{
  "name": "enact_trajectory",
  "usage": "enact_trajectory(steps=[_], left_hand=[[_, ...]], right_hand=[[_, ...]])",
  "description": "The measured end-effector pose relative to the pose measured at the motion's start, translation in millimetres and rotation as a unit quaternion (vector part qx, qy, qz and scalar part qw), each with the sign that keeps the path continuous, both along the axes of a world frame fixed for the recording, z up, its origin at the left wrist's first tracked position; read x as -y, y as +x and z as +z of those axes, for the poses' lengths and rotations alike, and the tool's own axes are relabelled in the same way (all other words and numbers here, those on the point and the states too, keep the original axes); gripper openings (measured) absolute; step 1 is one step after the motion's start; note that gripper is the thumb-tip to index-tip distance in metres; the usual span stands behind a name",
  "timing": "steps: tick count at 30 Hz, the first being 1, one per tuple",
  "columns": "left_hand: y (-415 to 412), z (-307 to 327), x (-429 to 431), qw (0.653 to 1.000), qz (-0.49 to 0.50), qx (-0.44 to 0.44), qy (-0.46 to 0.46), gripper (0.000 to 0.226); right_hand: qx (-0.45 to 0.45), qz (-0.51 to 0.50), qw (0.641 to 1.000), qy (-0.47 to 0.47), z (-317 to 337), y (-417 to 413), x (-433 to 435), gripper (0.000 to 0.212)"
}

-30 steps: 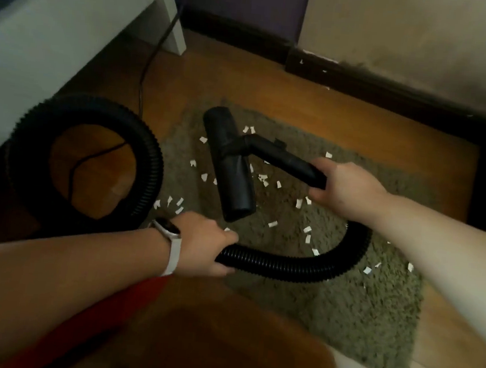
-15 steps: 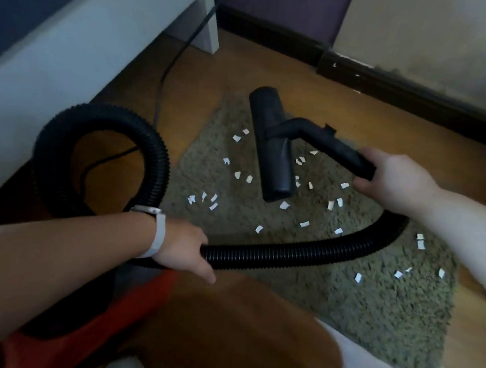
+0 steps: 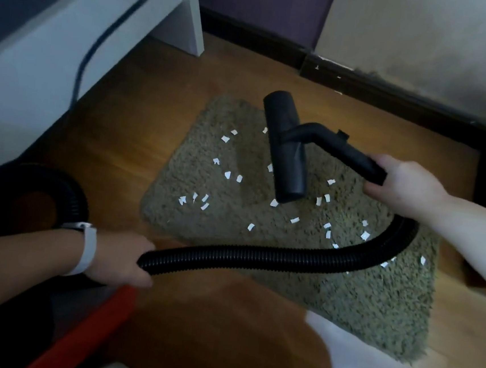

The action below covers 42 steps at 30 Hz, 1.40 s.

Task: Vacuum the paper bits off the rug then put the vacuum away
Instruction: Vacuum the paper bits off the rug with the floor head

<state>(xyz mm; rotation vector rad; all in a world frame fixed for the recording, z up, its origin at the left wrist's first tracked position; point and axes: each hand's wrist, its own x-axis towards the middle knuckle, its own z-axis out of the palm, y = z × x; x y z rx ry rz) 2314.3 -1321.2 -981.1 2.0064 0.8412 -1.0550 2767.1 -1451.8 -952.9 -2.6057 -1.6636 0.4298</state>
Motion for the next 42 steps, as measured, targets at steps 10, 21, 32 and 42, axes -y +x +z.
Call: enact_trajectory(steps=[10, 21, 32, 42], left_hand=[[74, 44, 32, 0.970, -0.177, 0.110, 0.127, 0.027], [104, 7, 36, 0.975, -0.034, 0.185, 0.120, 0.028], [43, -57, 17, 0.959, 0.102, 0.170, 0.200, 0.026], [27, -81, 2, 0.954, -0.006, 0.223, 0.201, 0.035]], right_hand=[[-0.064, 0.066, 0.996, 0.012, -12, -53, -9, 0.036], [-0.054, 0.115, 0.992, -0.014, -26, -66, -15, 0.041], [-0.065, 0.079, 0.994, -0.028, -43, -67, -19, 0.033], [-0.053, 0.081, 0.995, -0.025, -56, -104, -31, 0.029]])
